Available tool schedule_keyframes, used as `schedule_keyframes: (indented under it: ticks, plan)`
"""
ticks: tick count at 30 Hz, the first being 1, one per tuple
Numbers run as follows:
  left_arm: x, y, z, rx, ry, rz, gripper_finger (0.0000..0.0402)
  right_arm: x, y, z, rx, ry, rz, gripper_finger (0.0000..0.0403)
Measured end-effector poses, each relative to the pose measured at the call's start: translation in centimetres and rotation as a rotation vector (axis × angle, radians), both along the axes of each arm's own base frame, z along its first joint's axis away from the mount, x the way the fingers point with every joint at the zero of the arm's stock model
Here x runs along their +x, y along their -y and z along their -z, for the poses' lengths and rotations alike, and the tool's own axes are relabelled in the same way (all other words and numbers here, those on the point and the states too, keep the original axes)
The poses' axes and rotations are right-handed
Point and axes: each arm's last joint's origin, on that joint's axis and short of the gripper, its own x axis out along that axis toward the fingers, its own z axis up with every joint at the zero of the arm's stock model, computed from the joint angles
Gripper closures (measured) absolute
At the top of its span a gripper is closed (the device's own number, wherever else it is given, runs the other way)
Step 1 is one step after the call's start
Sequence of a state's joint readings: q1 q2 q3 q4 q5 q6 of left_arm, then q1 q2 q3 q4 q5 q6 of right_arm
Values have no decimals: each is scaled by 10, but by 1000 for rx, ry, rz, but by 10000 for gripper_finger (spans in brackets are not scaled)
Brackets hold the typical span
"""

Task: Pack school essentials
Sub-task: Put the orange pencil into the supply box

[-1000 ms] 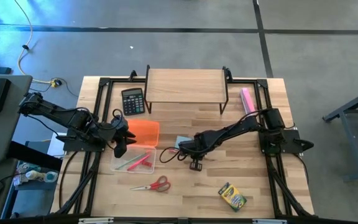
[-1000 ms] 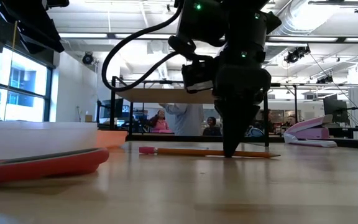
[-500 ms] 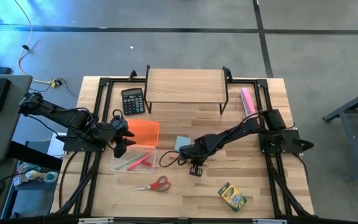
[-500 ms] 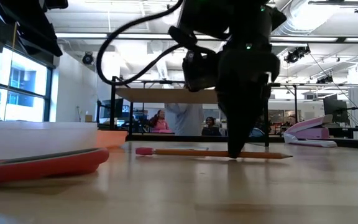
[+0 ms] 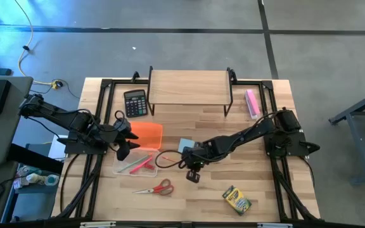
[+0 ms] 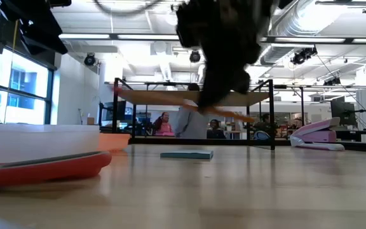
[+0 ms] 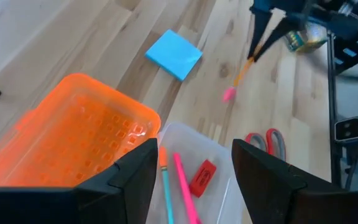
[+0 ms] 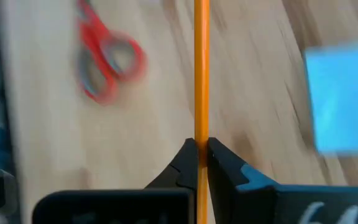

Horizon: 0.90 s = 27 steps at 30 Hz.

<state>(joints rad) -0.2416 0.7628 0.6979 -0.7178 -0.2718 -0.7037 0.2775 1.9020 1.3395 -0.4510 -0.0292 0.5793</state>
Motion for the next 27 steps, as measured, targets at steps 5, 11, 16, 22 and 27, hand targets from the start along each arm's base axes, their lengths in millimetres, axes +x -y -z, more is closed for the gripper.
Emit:
schedule_keyframes:
  ticks: [5,11,16,22,27]
  plan:
    - [2,0,-2,-7,28,0,204,11,-2,-14,27,170,23,400]
    - [2,1,-2,15,24,28,204,16,-3,-19,36,241,57,400]
    - [2,1,-2,20,15,72,204,18,-3,-21,57,262,76,400]
    - [1,4,-1,-11,0,177,197,25,-2,-29,82,375,118,400]
    - [1,5,-1,-11,-4,226,192,29,1,-32,109,412,155,400]
